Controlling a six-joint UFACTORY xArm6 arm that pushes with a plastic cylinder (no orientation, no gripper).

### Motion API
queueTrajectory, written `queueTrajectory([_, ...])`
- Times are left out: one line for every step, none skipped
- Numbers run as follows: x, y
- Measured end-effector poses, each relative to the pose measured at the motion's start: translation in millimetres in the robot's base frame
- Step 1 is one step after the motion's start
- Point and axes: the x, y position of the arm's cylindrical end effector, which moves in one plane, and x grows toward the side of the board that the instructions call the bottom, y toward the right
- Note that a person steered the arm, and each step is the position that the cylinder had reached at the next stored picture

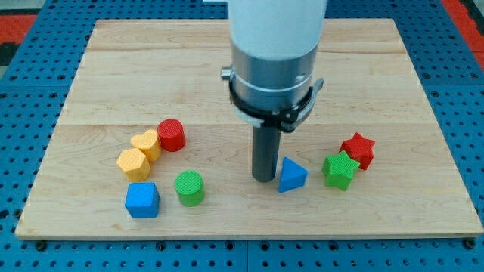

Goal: Slide the green circle to the bottom of the blue triangle and green star

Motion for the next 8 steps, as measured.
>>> queueTrajectory([6,13])
queueTrajectory([31,-55])
queueTrajectory([74,-93])
queueTrajectory([48,-150])
queueTrajectory([10,-89])
queueTrajectory([24,-50])
queueTrajectory([52,-81])
queueTrajectory([47,8])
